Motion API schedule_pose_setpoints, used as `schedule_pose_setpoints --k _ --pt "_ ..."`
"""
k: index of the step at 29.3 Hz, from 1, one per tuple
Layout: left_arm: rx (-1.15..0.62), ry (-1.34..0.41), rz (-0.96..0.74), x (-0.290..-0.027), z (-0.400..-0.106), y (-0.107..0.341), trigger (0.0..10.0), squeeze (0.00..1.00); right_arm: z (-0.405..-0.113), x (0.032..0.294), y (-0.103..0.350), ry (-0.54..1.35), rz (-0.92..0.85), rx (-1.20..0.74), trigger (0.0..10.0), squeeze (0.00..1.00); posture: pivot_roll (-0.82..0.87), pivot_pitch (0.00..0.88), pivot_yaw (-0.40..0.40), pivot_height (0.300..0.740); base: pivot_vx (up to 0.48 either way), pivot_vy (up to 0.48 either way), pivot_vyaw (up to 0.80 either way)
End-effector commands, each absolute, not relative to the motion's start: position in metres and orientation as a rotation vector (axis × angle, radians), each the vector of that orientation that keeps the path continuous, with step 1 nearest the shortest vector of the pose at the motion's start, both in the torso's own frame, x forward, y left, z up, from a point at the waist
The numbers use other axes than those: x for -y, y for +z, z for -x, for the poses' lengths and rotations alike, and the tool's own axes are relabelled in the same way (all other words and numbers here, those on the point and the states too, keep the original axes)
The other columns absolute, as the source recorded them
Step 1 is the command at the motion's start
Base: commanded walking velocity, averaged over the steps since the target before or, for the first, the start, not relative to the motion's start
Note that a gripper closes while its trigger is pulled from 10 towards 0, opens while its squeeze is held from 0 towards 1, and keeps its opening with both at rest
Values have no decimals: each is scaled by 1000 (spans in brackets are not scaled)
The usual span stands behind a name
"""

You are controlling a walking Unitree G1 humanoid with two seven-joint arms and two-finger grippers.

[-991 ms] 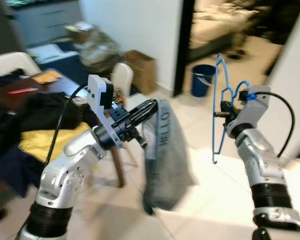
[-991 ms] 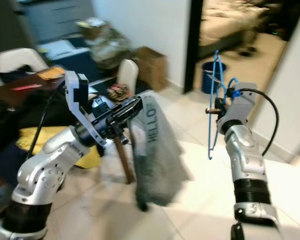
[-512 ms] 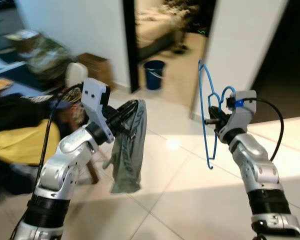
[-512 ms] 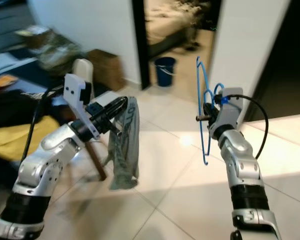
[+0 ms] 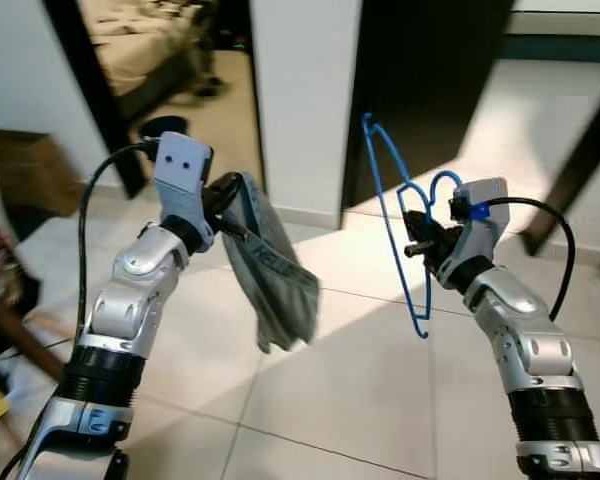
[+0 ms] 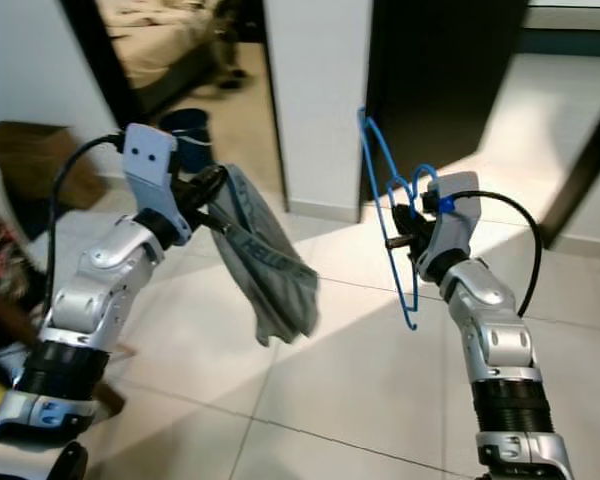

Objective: Hang hanger

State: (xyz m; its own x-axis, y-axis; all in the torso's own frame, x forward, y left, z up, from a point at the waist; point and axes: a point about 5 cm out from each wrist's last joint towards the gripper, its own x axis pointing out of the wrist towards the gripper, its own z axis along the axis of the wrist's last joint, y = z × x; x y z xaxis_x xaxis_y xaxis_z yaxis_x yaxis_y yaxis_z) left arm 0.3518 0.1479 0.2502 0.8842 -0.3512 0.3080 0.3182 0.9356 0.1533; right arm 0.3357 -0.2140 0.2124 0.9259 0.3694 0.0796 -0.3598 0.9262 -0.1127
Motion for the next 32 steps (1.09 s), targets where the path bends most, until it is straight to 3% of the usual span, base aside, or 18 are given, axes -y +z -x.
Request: schedule_pose_setpoints --k 1,8,16,19,23,32 --pt "358 -346 -160 -151 -353 254 10000 0 -328 223 215 453 129 91 10000 0 -46 73 72 740 0 0 -744" --pt "368 -388 -216 -138 -355 249 10000 0 -327 226 213 390 92 84 10000 0 -55 72 75 740 0 0 -744" --pt "212 -238 -82 -146 -340 189 10000 0 -309 153 172 473 -94 25 10000 0 -63 86 76 740 0 0 -745" --pt "183 -223 -43 -148 -332 179 10000 0 -306 146 169 486 -94 24 10000 0 -60 94 70 740 0 0 -744" --pt "113 -198 6 -149 -310 156 10000 0 -305 145 160 470 -40 15 10000 0 -50 94 51 740 0 0 -744" --pt "114 -181 -64 -151 -308 149 10000 0 -308 157 160 406 4 11 10000 0 -62 100 63 740 0 0 -744"
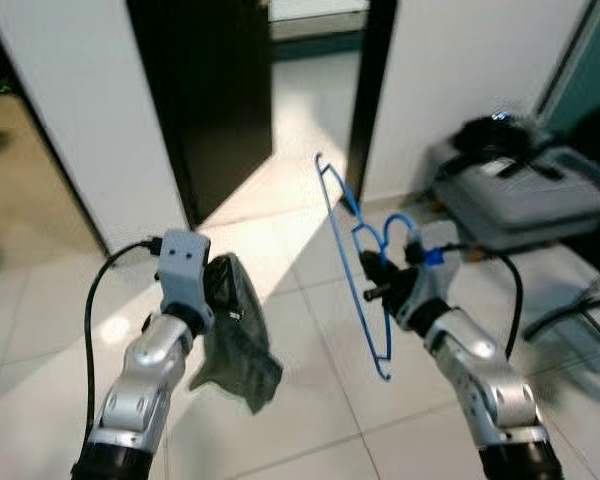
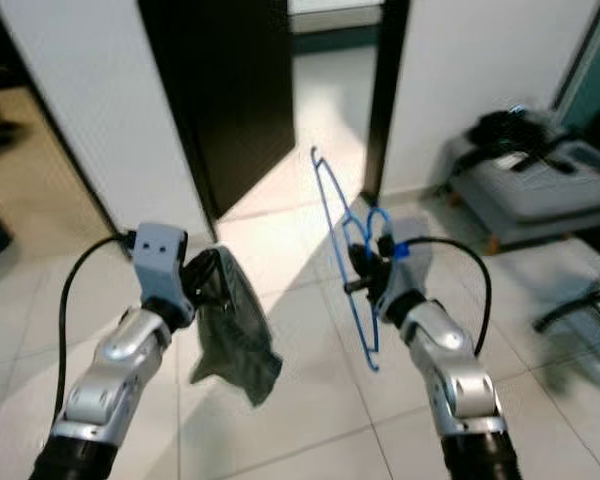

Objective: Hang hanger

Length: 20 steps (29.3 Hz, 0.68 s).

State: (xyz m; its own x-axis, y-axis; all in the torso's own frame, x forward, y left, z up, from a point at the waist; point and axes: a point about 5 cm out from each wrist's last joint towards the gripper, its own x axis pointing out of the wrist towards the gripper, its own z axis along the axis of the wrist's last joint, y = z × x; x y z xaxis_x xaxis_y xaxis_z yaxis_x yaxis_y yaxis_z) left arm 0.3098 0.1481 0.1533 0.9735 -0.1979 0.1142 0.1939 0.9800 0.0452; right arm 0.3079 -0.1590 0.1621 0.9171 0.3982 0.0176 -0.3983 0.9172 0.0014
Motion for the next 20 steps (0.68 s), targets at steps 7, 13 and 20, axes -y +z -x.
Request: schedule_pose_setpoints --k 7,13,20 --pt "108 -147 -87 -160 -309 149 10000 0 -305 167 158 362 -2 6 10000 0 -66 102 77 740 0 0 -746" --pt "102 -129 -39 -164 -311 151 10000 0 -304 168 158 361 -6 8 10000 0 -69 103 82 740 0 0 -746" --pt "131 -104 -33 -164 -316 157 10000 0 -304 158 158 426 -1 -2 10000 0 -72 99 77 740 0 0 -744"
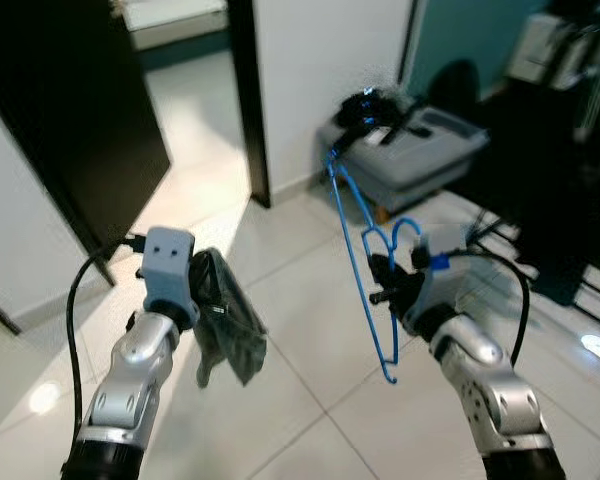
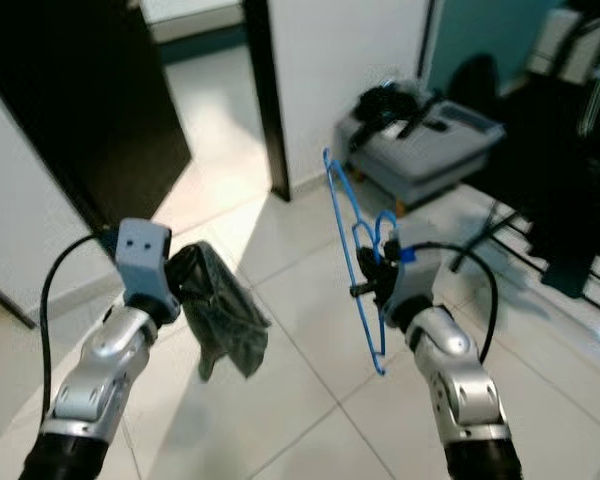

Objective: Hang hanger

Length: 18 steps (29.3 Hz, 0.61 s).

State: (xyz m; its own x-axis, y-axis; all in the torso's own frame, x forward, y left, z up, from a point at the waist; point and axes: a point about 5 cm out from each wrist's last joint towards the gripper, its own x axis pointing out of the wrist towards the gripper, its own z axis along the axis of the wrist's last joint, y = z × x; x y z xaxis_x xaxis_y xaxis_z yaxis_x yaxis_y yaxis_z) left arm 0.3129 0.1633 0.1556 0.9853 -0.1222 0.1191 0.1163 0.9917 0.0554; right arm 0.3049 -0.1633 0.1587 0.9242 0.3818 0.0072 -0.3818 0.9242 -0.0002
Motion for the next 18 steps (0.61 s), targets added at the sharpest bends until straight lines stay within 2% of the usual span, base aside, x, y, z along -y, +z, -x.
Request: schedule_pose_setpoints --k 1,5,8,10,11,13,18 --pt "131 -104 -33 -164 -316 157 10000 0 -304 158 158 426 -1 -2 10000 0 -72 99 77 740 0 0 -744" --pt "121 -74 12 -170 -319 155 10000 0 -304 151 155 484 19 -21 10000 0 -89 76 49 740 0 0 -744" --pt "116 -61 40 -170 -320 150 10000 0 -305 152 150 503 55 -47 10000 0 -106 41 -25 740 0 0 -744" --pt "112 -58 50 -168 -320 148 10000 0 -306 153 148 507 67 -59 10000 0 -108 36 -34 740 0 0 -744" --pt "111 -61 55 -164 -321 147 10000 0 -308 156 146 508 82 -70 10000 0 -106 15 -72 740 0 0 -744" --pt "109 -64 50 -160 -322 146 10000 0 -311 159 145 507 90 -75 10000 0 -98 7 -93 740 0 0 -747" --pt "111 -99 -4 -150 -326 147 10000 0 -318 162 147 516 71 -63 10000 0 -89 3 -83 740 0 0 0"
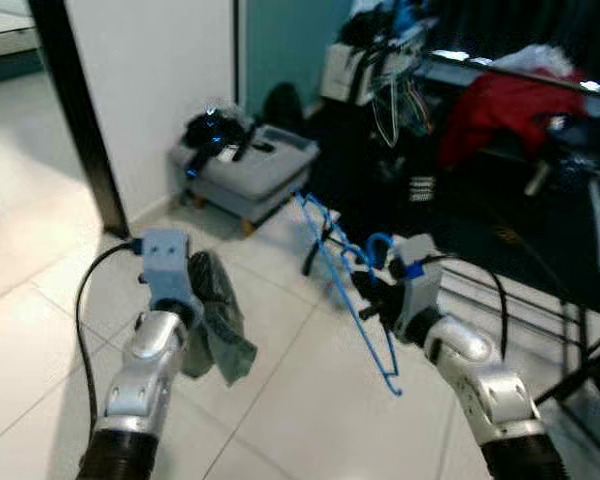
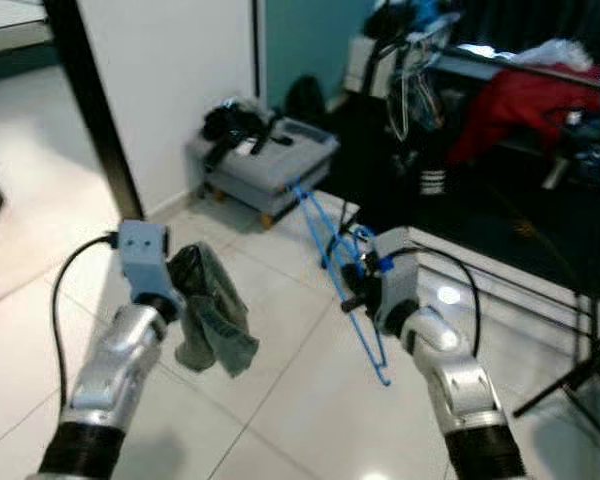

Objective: Hang hanger

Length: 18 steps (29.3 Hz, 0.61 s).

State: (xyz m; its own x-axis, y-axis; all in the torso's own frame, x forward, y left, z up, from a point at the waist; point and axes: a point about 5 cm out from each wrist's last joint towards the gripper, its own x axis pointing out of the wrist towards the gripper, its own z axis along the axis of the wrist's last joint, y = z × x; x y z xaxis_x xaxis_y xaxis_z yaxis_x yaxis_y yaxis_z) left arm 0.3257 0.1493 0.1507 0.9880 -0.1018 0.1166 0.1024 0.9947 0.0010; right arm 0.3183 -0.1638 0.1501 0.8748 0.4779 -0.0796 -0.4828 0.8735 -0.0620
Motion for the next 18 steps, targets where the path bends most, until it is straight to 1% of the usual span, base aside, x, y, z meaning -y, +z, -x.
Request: schedule_pose_setpoints --k 1,3,4,6,8,10,11,12,16,18 --pt "113 -113 -27 -150 -327 149 10000 0 -317 161 148 525 63 -62 10000 0 -90 2 -69 740 0 0 0" --pt "133 -138 -109 -151 -330 154 10000 0 -315 160 149 540 52 -59 10000 0 -95 1 -53 740 0 0 0" --pt "141 -137 -137 -155 -332 158 10000 0 -313 160 150 558 50 -63 10000 0 -101 1 -31 740 0 0 0" --pt "152 -132 -155 -158 -335 163 10000 0 -311 160 150 580 55 -77 10000 0 -104 1 -21 740 0 0 0" --pt "188 -120 -205 -166 -342 179 10000 0 -305 163 151 643 90 -100 10000 0 -109 2 -3 740 0 0 0" --pt "204 -118 -227 -169 -345 185 10000 0 -302 165 152 671 108 -107 10000 0 -109 2 -3 740 0 0 0" --pt "241 -119 -291 -173 -352 201 10000 0 -297 173 156 726 153 -125 10000 0 -114 1 6 740 0 0 0" --pt "255 -121 -317 -174 -355 207 10000 0 -295 177 158 751 184 -136 10000 0 -120 2 14 740 0 0 0" --pt "281 -134 -356 -174 -359 218 10000 0 -291 186 164 797 243 -161 10000 0 -123 9 20 740 0 0 0" --pt "310 -158 -390 -170 -362 229 10000 0 -283 197 173 843 299 -190 10000 0 -132 23 36 740 0 0 0"
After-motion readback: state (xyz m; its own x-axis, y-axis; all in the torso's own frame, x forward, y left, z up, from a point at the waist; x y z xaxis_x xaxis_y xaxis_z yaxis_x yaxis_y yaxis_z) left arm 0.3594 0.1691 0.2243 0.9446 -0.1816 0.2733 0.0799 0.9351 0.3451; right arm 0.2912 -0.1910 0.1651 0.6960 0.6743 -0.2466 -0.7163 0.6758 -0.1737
